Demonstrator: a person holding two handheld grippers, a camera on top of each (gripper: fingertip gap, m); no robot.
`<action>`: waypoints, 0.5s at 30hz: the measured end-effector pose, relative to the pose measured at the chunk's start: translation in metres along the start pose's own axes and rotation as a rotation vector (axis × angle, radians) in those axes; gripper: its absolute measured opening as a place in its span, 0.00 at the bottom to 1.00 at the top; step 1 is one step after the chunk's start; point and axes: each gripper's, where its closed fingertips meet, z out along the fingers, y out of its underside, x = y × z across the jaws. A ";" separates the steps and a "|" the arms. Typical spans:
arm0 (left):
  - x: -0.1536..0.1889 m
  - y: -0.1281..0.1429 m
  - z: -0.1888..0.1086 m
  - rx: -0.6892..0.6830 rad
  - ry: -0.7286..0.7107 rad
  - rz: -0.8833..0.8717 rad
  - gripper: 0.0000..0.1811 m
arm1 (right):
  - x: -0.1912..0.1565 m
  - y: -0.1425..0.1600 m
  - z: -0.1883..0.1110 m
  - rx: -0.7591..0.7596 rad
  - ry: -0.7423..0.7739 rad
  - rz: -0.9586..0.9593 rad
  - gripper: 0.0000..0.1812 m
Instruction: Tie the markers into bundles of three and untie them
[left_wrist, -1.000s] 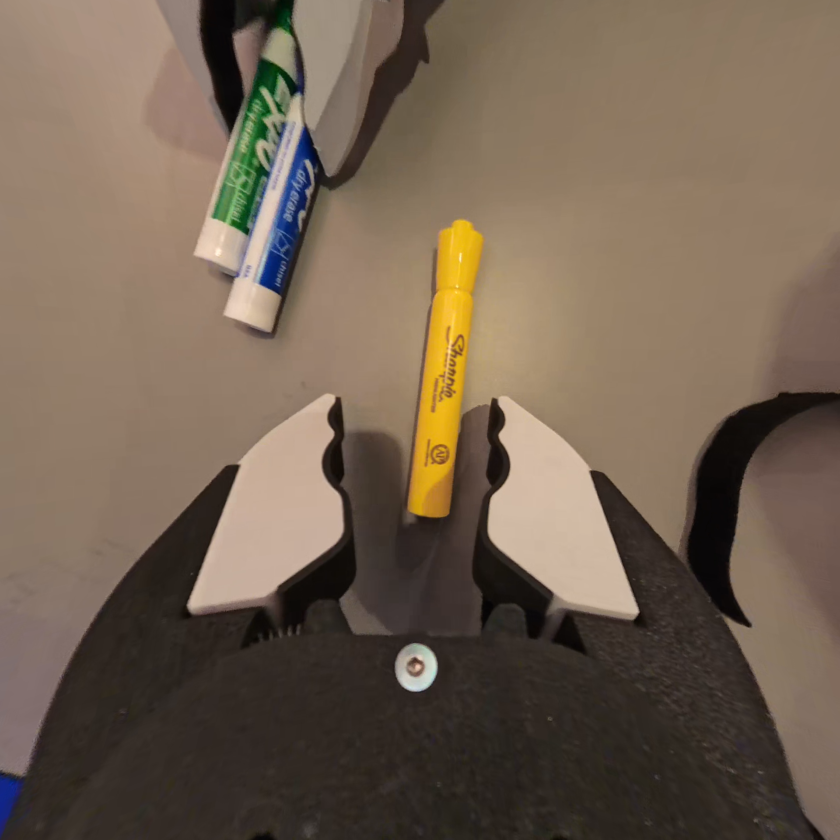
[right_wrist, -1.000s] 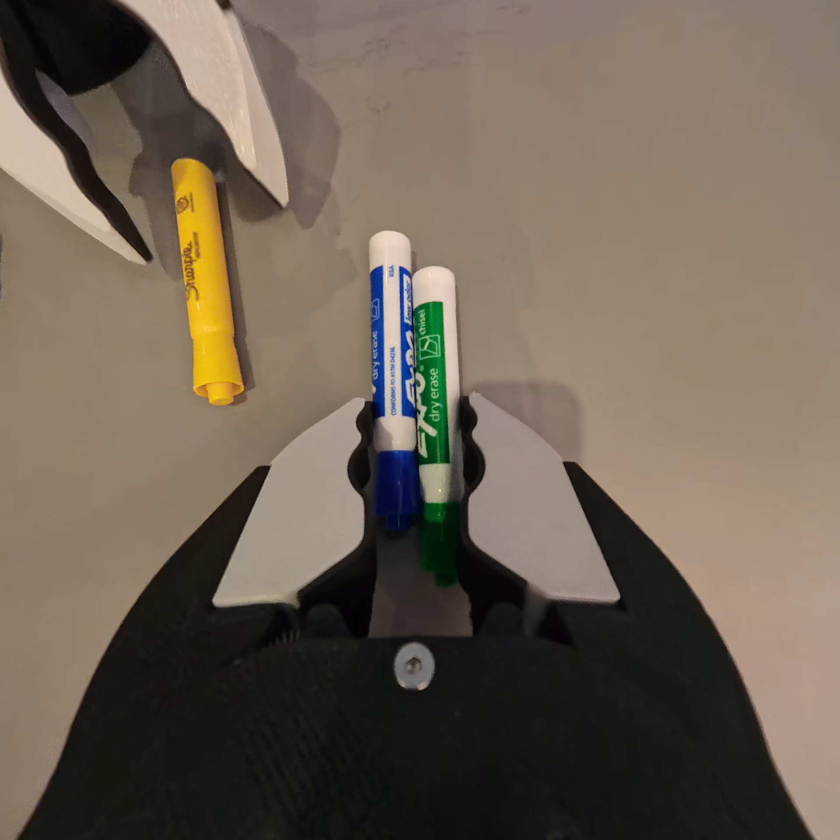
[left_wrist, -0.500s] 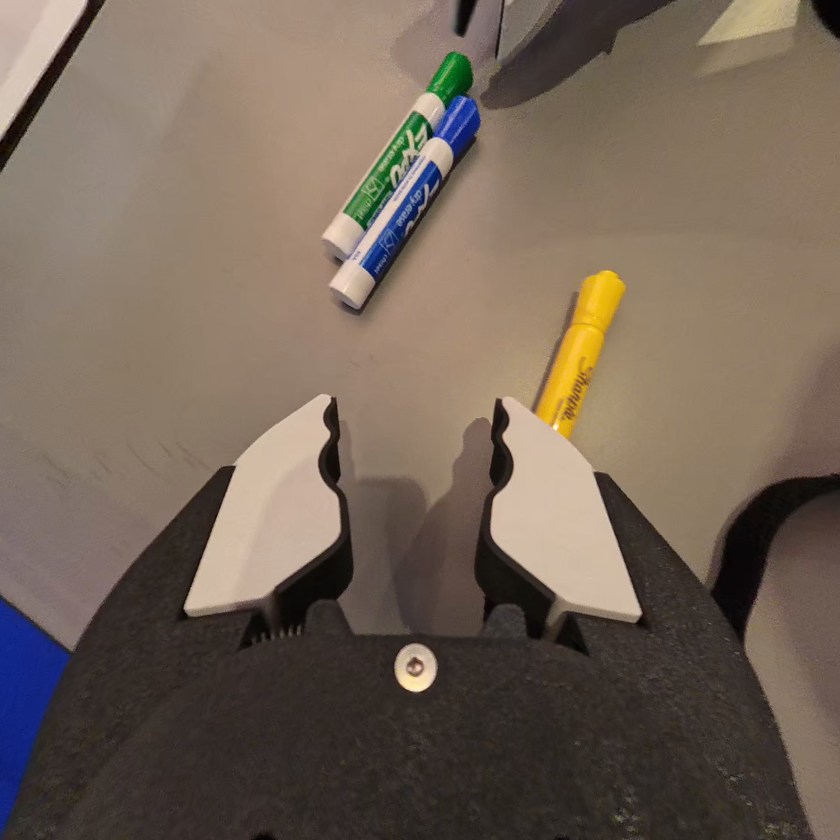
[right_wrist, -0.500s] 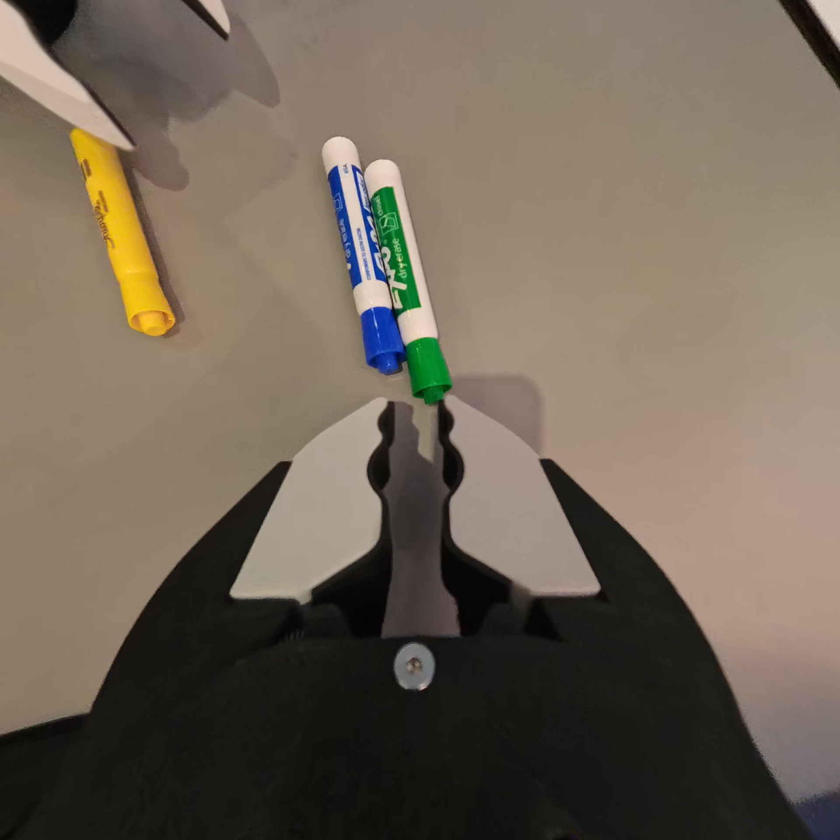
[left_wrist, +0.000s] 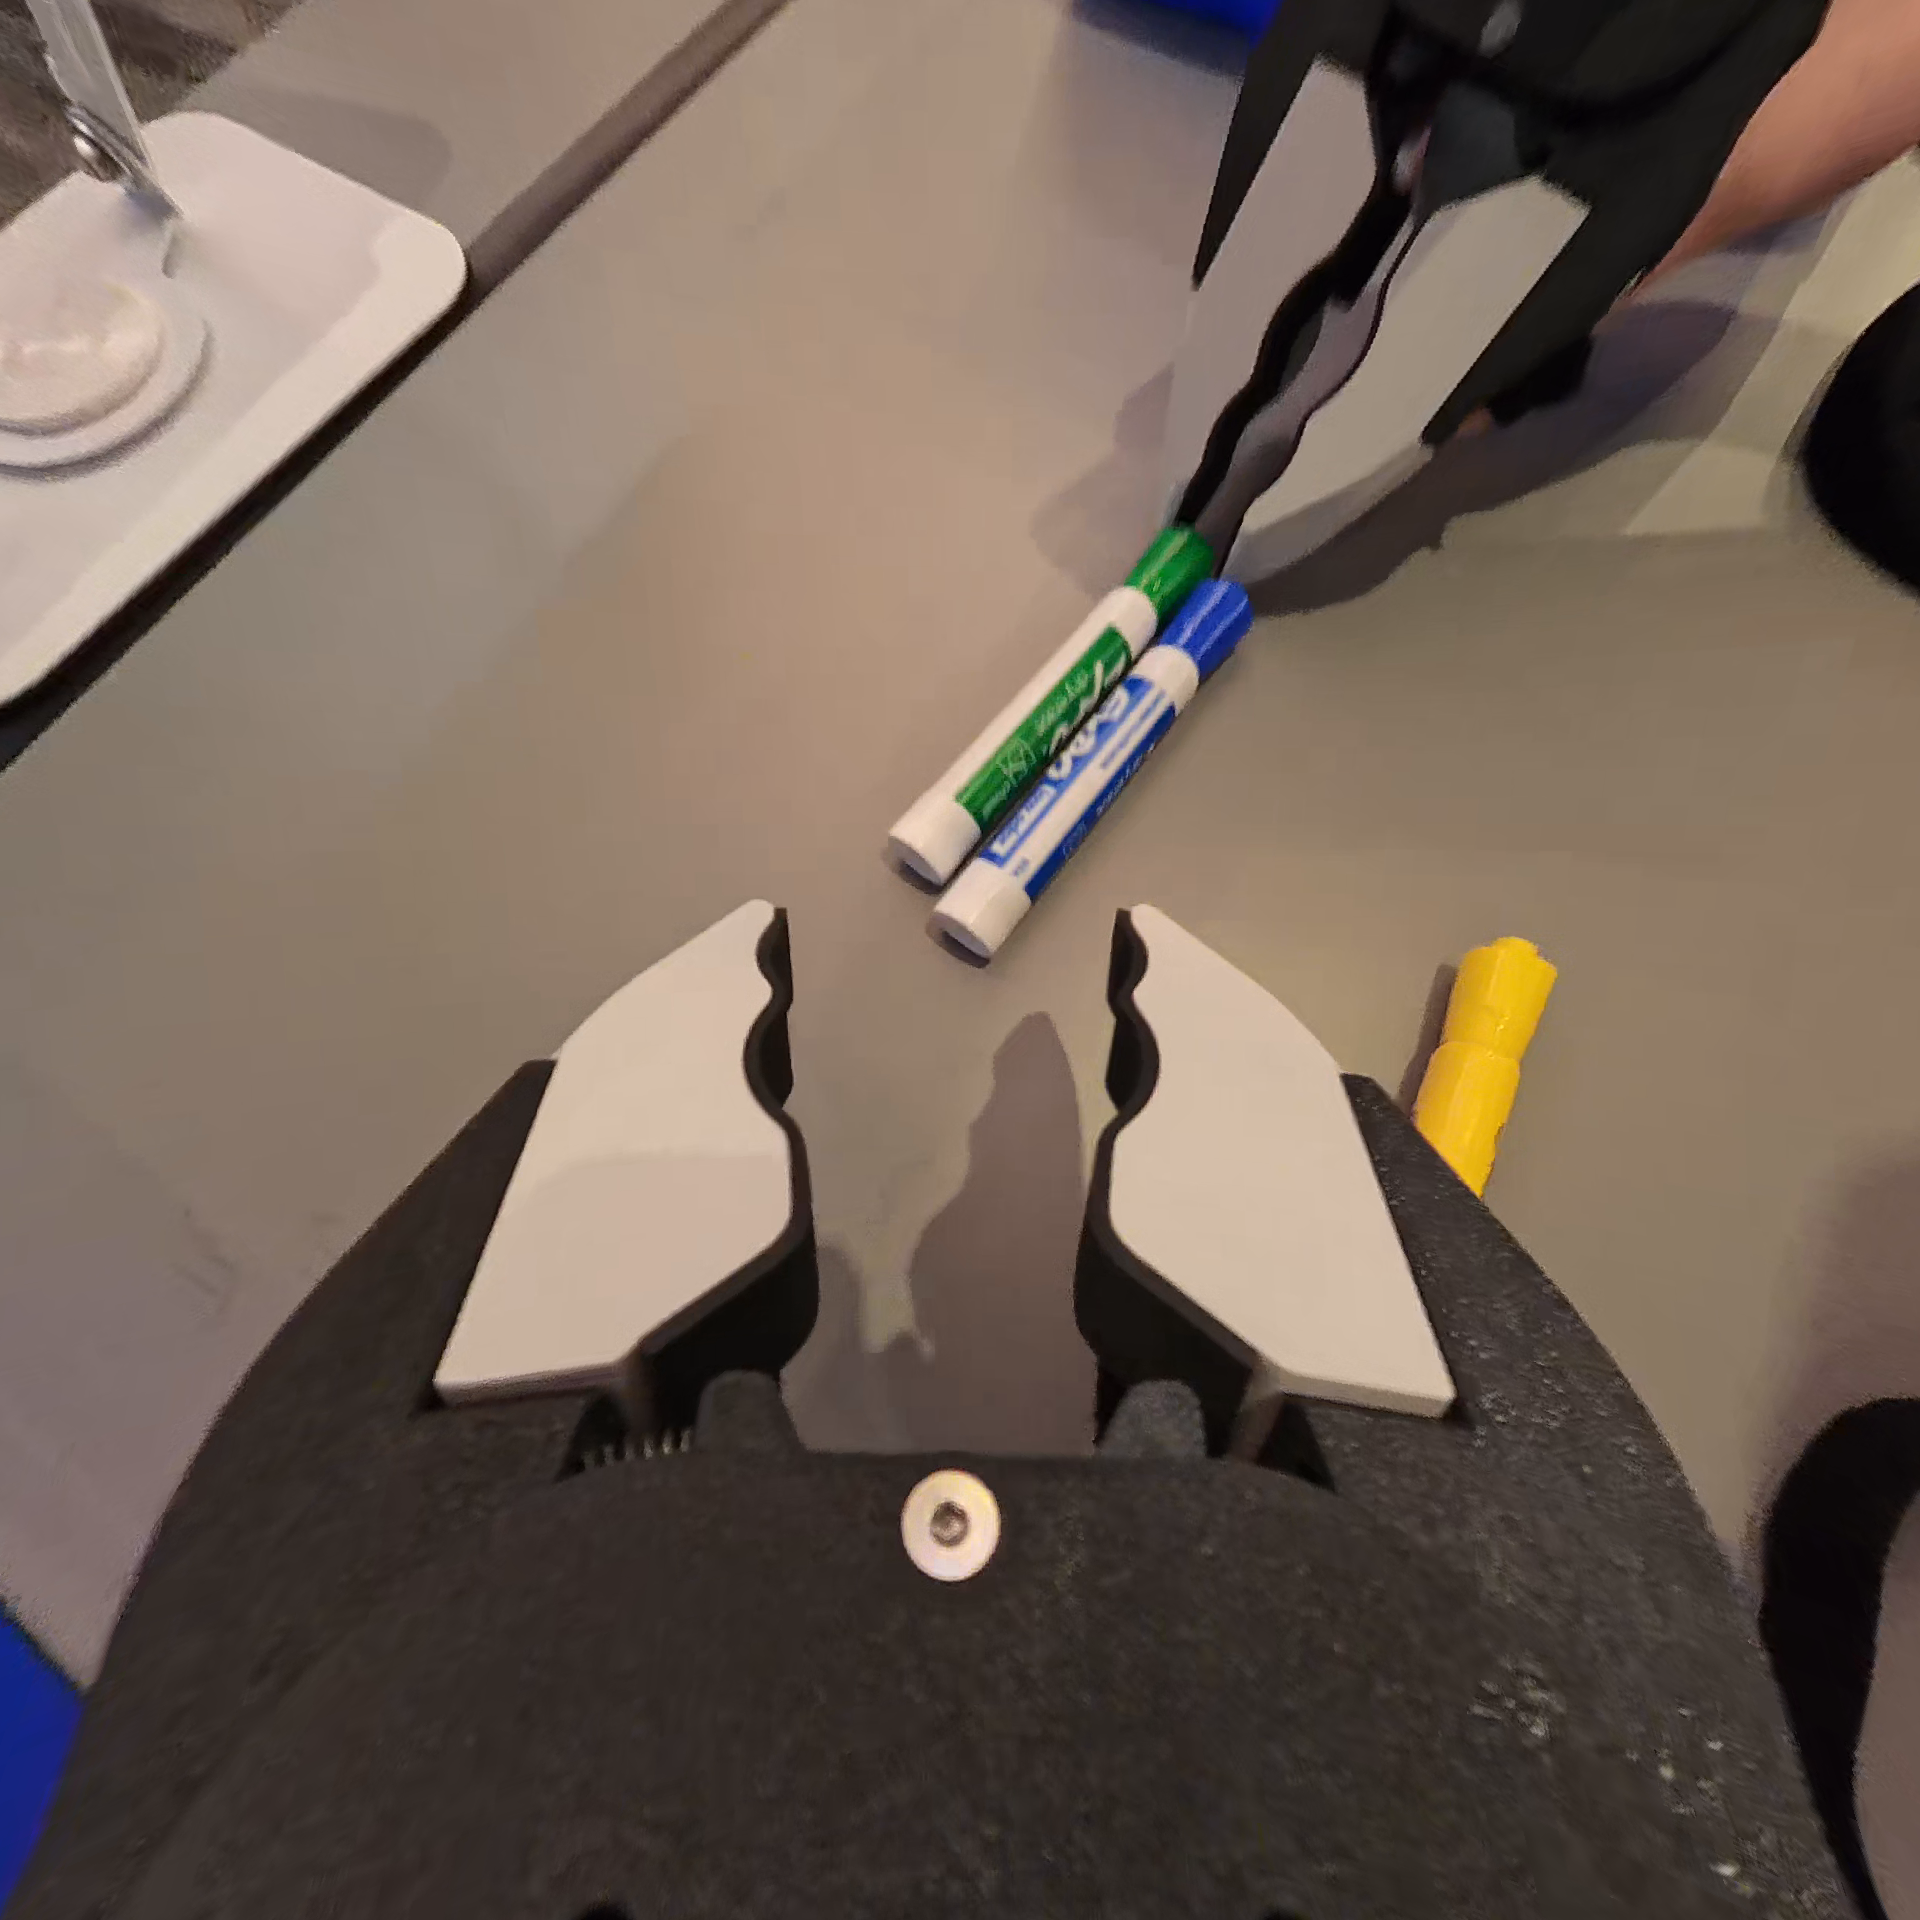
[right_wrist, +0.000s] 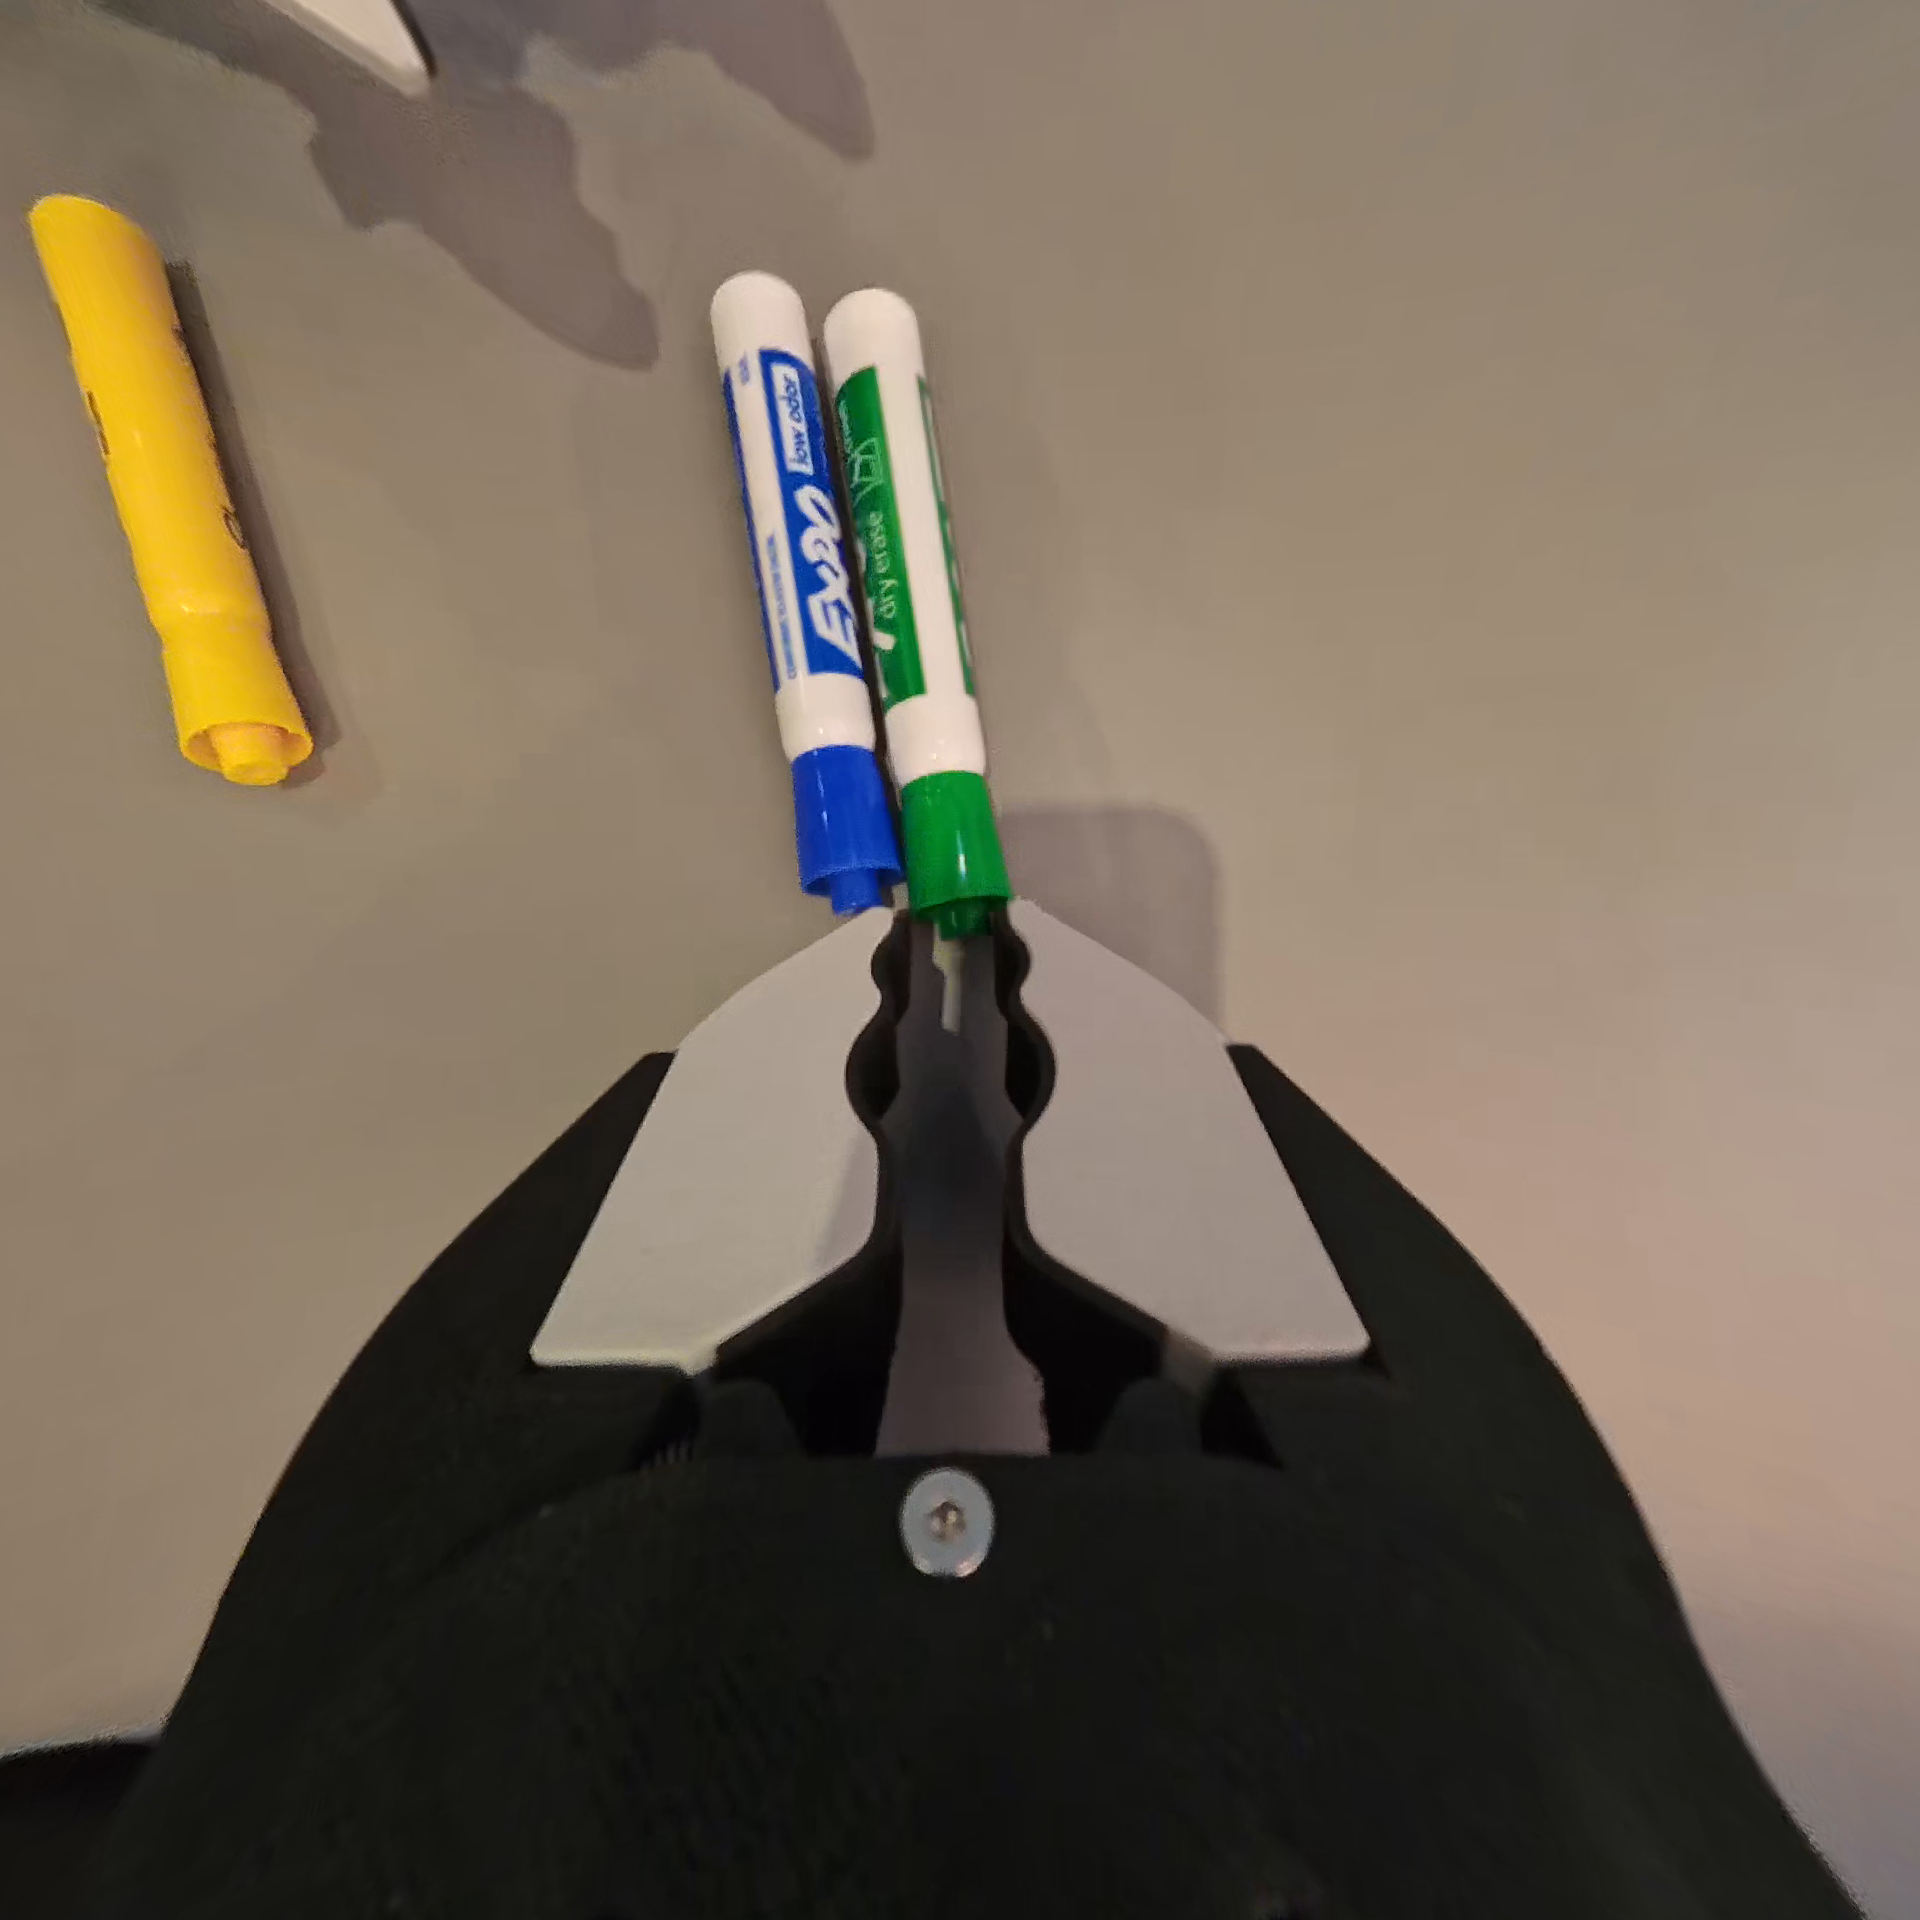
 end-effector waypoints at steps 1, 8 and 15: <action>-0.001 -0.005 -0.004 0.044 0.008 -0.013 0.33 | 0.000 -0.001 0.000 0.004 -0.004 0.004 0.09; 0.008 -0.065 -0.057 0.478 0.179 -0.107 0.42 | -0.010 -0.033 -0.019 0.199 -0.019 -0.001 0.22; 0.021 -0.103 -0.102 0.740 0.441 -0.073 0.30 | -0.015 -0.042 0.016 0.086 -0.121 -0.026 0.28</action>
